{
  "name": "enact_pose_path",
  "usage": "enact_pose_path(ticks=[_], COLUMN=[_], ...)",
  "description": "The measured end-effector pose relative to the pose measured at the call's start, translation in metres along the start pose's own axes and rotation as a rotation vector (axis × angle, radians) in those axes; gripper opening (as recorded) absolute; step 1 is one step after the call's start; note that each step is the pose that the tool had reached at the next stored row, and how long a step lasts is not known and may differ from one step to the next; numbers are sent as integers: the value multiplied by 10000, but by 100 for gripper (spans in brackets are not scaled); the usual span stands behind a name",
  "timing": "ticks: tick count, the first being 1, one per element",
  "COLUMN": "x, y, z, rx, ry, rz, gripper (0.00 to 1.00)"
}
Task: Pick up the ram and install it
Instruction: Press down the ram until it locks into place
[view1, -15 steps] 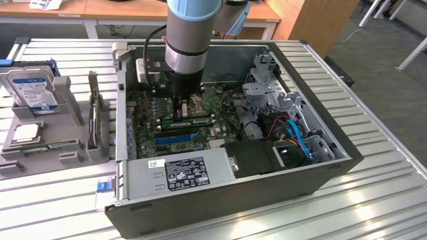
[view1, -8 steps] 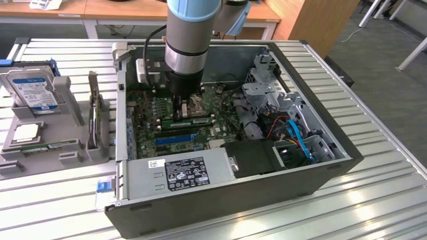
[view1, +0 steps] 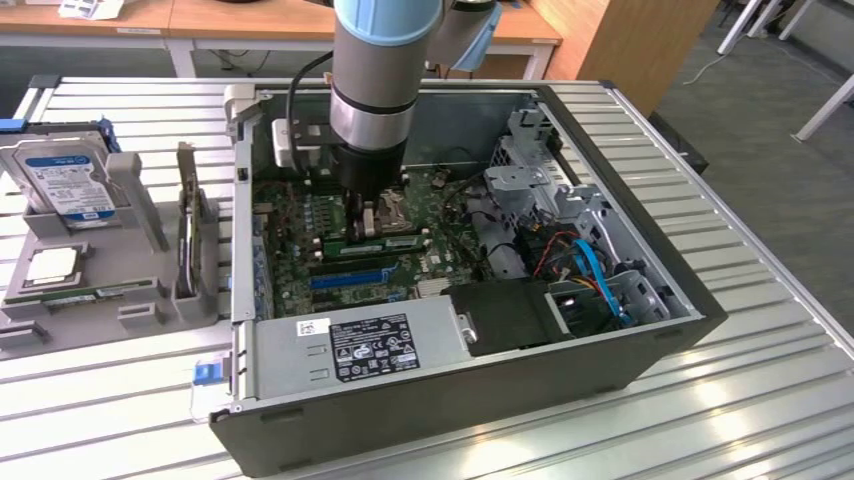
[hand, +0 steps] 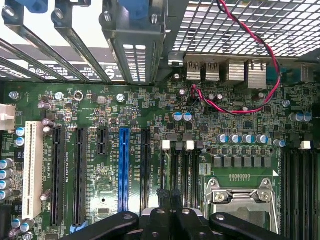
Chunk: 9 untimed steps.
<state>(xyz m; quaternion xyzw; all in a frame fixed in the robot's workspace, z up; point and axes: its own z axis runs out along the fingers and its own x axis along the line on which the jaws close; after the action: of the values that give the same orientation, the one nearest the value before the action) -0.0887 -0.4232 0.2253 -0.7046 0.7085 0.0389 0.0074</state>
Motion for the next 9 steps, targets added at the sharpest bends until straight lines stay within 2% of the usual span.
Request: enact_pose_path(ticks=[9], x=[4], y=[-1], z=[12], rx=[-1], ry=[2], rz=[0], gripper=[10])
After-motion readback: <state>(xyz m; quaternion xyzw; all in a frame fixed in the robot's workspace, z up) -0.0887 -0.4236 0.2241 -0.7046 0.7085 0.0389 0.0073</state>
